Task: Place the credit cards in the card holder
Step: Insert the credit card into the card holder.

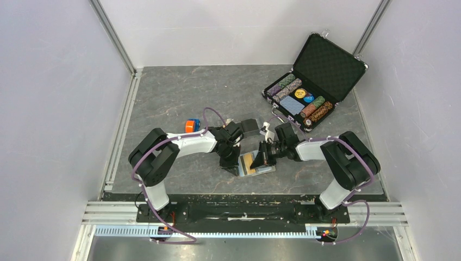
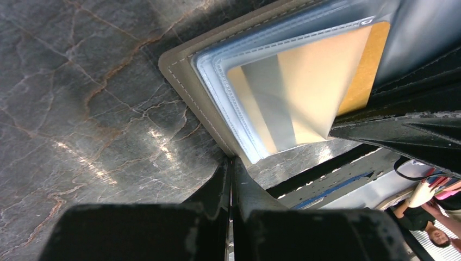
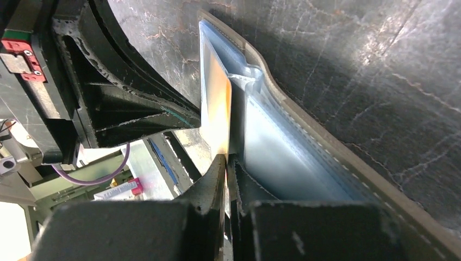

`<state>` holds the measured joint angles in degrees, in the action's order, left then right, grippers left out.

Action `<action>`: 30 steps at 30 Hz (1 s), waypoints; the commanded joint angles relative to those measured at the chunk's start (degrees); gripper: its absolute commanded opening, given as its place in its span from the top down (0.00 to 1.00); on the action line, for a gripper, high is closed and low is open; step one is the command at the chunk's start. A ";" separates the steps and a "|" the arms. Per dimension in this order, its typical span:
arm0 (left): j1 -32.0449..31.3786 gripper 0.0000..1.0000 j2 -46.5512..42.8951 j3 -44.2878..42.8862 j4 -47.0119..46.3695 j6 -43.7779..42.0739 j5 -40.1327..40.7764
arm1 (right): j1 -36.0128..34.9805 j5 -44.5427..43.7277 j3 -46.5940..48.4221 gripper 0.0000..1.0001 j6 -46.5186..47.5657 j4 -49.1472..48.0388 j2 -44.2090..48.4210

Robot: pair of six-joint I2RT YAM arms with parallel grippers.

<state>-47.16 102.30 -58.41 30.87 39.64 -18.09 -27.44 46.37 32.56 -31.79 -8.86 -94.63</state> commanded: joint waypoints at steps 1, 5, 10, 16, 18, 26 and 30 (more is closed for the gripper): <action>-1.71 0.98 2.73 0.05 -1.43 -0.83 1.91 | -1.42 -2.04 0.47 0.94 -0.82 -0.25 -0.49; -1.80 0.98 2.87 0.05 -1.38 -0.72 2.13 | -1.73 -5.28 2.62 0.79 2.01 5.52 1.26; -1.75 0.98 2.95 -0.12 -1.43 -0.69 2.31 | -1.91 -10.00 5.39 0.65 5.29 13.71 3.84; -1.80 0.98 2.36 -0.12 -1.39 -0.60 2.66 | -2.78 -10.60 6.71 0.52 5.72 15.52 4.14; -1.80 0.98 2.45 -0.21 -1.42 -0.61 2.63 | -3.05 -10.68 7.32 0.49 6.14 16.27 3.85; -1.85 0.98 2.29 -0.80 -2.00 -0.70 2.35 | -4.37 -9.06 8.97 0.42 6.27 16.69 3.67; -1.86 0.98 2.12 -1.26 -2.12 -1.00 2.34 | -4.90 -8.33 9.36 0.57 5.98 16.65 3.51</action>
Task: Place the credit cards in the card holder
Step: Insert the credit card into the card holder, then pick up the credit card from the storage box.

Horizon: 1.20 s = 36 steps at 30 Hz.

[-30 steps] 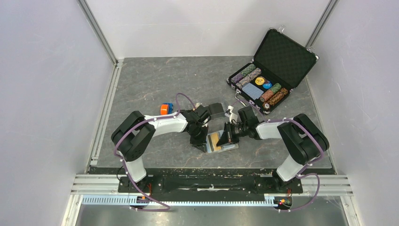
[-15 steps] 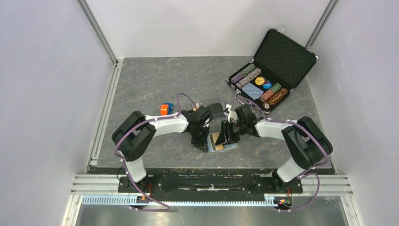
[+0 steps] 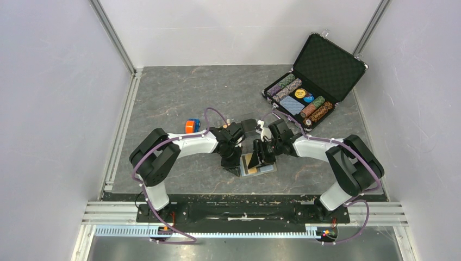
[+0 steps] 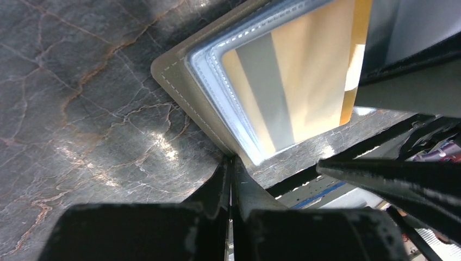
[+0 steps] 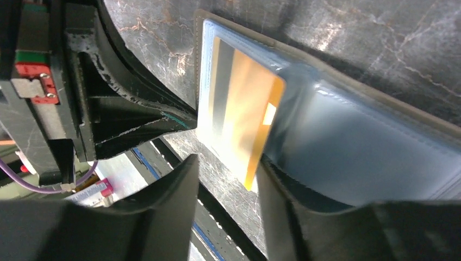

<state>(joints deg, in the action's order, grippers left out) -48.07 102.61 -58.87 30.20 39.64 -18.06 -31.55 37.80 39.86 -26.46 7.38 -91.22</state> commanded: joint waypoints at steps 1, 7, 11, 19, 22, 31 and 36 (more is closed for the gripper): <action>-0.97 0.98 1.73 -0.90 -1.52 -1.10 2.33 | -0.92 0.25 2.23 0.62 0.74 0.45 0.10; -0.92 0.89 -0.85 -0.97 -2.26 -1.80 3.75 | -0.97 -0.01 3.38 0.66 1.01 2.12 -0.24; -0.84 0.66 -5.57 -1.60 2.53 -2.63 13.67 | -0.99 -3.19 6.22 0.50 3.28 7.80 0.63; 0.79 0.46 -14.42 -0.52 4.27 -2.38 21.53 | -0.97 -3.36 7.76 0.24 3.26 9.32 2.80; 2.83 0.45 -15.10 -1.27 3.74 -3.63 18.43 | -0.95 -3.26 8.79 0.20 3.47 9.32 2.73; 12.96 0.45 -16.29 -2.60 -0.18 -4.22 7.64 | -0.10 -4.12 23.53 0.26 6.93 11.33 -2.69; 18.51 0.47 -14.97 -4.12 -0.13 -4.43 5.39 | 0.05 -4.42 36.68 0.33 7.86 13.39 -11.12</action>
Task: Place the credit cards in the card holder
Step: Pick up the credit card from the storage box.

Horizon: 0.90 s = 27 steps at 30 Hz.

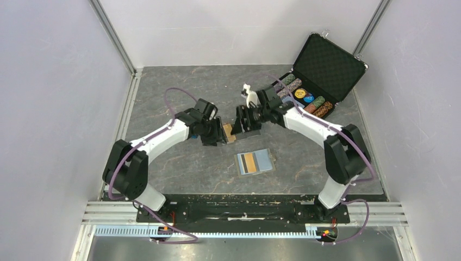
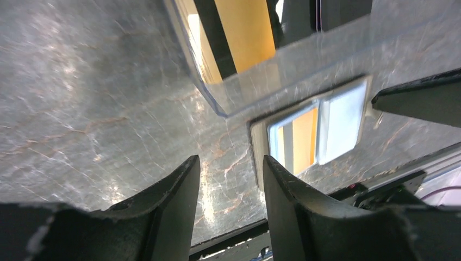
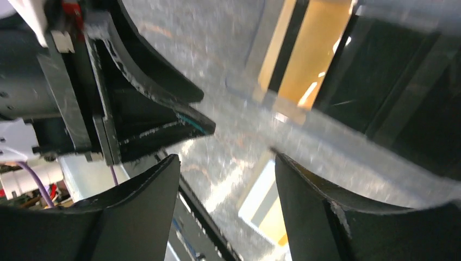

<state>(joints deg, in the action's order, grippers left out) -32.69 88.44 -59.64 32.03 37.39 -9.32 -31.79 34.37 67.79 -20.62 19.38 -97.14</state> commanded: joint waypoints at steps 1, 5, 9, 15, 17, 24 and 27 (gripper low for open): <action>4.04 0.48 -0.23 -4.11 -1.45 -2.46 -3.19 | 0.24 -1.43 11.65 0.34 2.27 2.03 -7.12; 6.45 0.49 3.41 -7.46 0.64 -3.23 -2.20 | 0.24 -3.65 21.24 0.39 4.83 6.88 -15.70; 7.11 0.54 7.92 -11.63 2.04 -4.34 -0.92 | 0.25 -5.54 26.05 0.41 6.90 9.88 -21.32; 7.11 0.62 14.21 -16.50 4.12 -5.60 0.35 | 0.17 -6.45 26.25 0.46 8.19 10.33 -25.02; 7.10 0.65 15.62 -17.27 4.69 -6.03 0.79 | 0.20 -6.61 26.30 0.49 8.15 10.57 -25.88; 7.11 0.72 17.37 -17.36 5.15 -7.06 0.41 | -0.81 -4.23 26.15 0.61 8.21 10.99 -28.30; 7.03 0.74 17.64 -17.36 5.15 -7.11 -0.42 | -1.07 -2.51 26.32 0.71 7.69 10.48 -29.13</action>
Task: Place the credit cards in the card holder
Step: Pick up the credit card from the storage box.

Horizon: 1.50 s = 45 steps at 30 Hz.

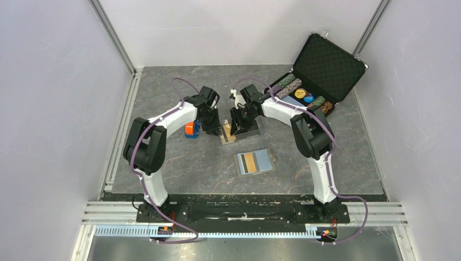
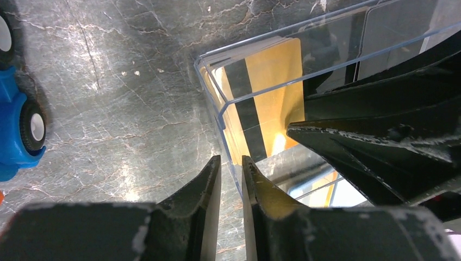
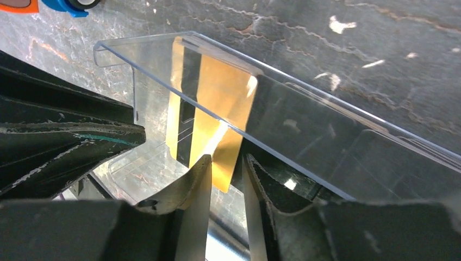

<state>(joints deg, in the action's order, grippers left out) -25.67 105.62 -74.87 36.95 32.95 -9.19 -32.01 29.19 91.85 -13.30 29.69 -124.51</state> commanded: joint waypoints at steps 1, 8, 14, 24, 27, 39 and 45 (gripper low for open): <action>0.08 0.74 0.43 -2.12 0.23 -2.63 -0.81 | -0.86 3.24 2.24 0.75 0.02 -0.04 -1.92; 0.09 0.74 -0.19 -1.77 0.75 -3.15 -1.30 | -0.95 3.26 2.07 1.00 -0.70 -0.43 -1.27; 0.03 0.74 -1.82 -0.42 0.87 -3.25 -1.01 | -0.91 1.91 0.57 1.00 -0.74 -0.17 2.34; 0.01 0.74 -4.12 1.73 1.22 -3.37 -1.17 | -0.95 2.29 1.91 0.94 -0.65 0.85 4.13; 0.00 0.74 -4.71 2.26 1.20 -3.36 -1.34 | -1.04 3.53 1.21 0.80 -1.30 -0.13 3.22; -0.08 0.74 -5.81 4.09 1.20 -3.24 -1.62 | -1.30 2.93 0.33 0.86 -1.69 -1.27 1.54; -0.21 0.72 -6.17 4.56 1.20 -2.95 -1.70 | -1.31 -3.13 -0.44 0.54 0.81 0.18 2.53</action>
<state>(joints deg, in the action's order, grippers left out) -25.61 101.86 -70.85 37.60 32.27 -9.61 -33.01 29.98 91.81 -14.72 29.36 -122.80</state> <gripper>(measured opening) 0.274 0.395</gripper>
